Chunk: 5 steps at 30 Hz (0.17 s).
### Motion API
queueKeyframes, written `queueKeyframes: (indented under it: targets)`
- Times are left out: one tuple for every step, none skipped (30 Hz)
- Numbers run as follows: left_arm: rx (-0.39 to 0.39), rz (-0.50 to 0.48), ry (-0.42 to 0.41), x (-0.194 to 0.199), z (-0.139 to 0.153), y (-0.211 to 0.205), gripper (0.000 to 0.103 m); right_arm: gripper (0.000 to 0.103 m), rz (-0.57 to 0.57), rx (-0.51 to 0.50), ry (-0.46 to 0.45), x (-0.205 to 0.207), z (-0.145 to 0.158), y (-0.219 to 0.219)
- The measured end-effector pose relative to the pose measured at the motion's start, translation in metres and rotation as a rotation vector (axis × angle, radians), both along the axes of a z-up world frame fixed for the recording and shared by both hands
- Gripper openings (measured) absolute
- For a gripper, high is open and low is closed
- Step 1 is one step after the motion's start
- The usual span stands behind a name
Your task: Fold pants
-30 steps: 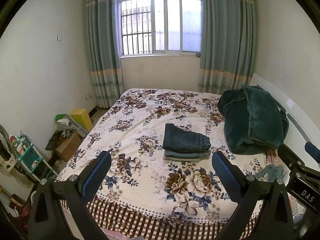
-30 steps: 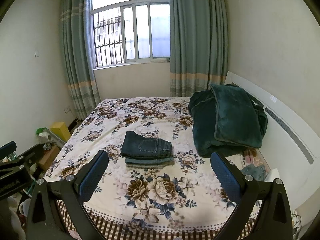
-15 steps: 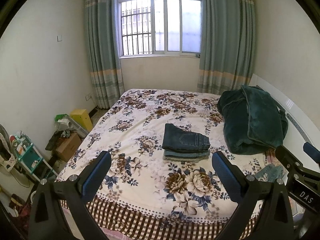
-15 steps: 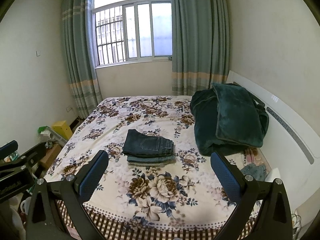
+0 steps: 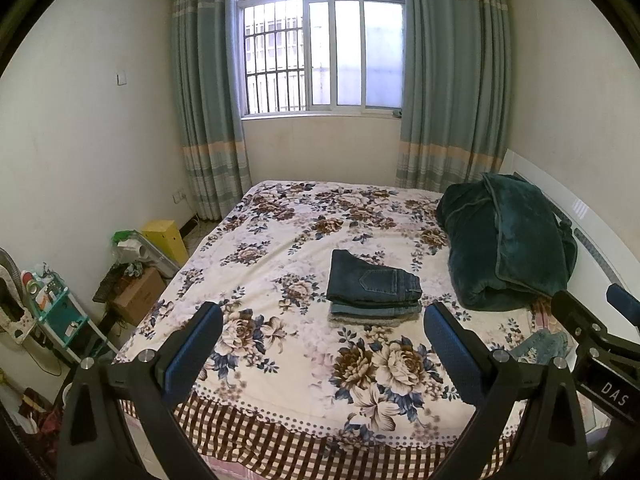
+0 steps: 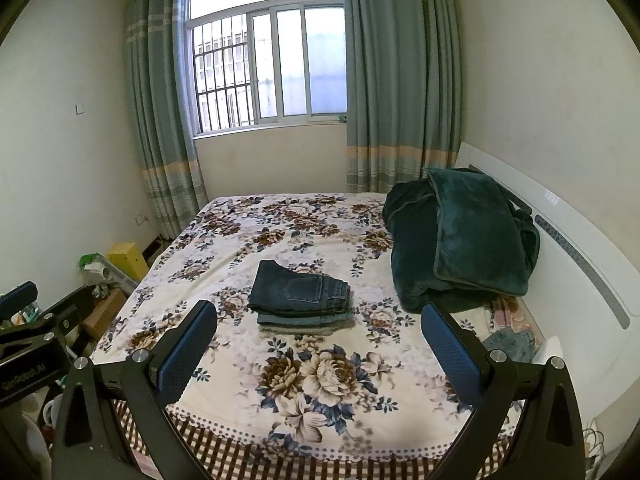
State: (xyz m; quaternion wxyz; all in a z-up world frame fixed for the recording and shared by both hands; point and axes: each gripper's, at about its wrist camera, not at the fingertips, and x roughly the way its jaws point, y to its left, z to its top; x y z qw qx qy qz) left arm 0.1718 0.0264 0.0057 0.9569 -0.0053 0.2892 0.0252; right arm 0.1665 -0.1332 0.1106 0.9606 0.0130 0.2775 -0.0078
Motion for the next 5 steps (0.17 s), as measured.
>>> queueKeyframes:
  targets:
    - [0.0,0.003,-0.001,-0.0003,0.0002,0.0002,0.103,0.103,0.002,0.0,0.001,0.0001,0.0003,0.0014]
    - [-0.002,0.001,-0.004,-0.0011,-0.0003,0.0006,0.103,0.103,0.004,0.0,0.002,0.0008,0.0003,0.0023]
    - [-0.003,0.002,-0.007,-0.0015,0.001,0.0009,0.103,0.103,0.005,0.0,0.003,0.0011,0.0001,0.0027]
    - [-0.001,0.007,-0.007,-0.0009,0.0025,0.0009,0.103,0.103,0.007,0.0,0.002,0.0007,0.0004,0.0038]
    - [-0.002,0.006,-0.006,-0.0005,0.0032,0.0013,0.103,0.103,0.006,0.0,0.003,0.0009,0.0004,0.004]
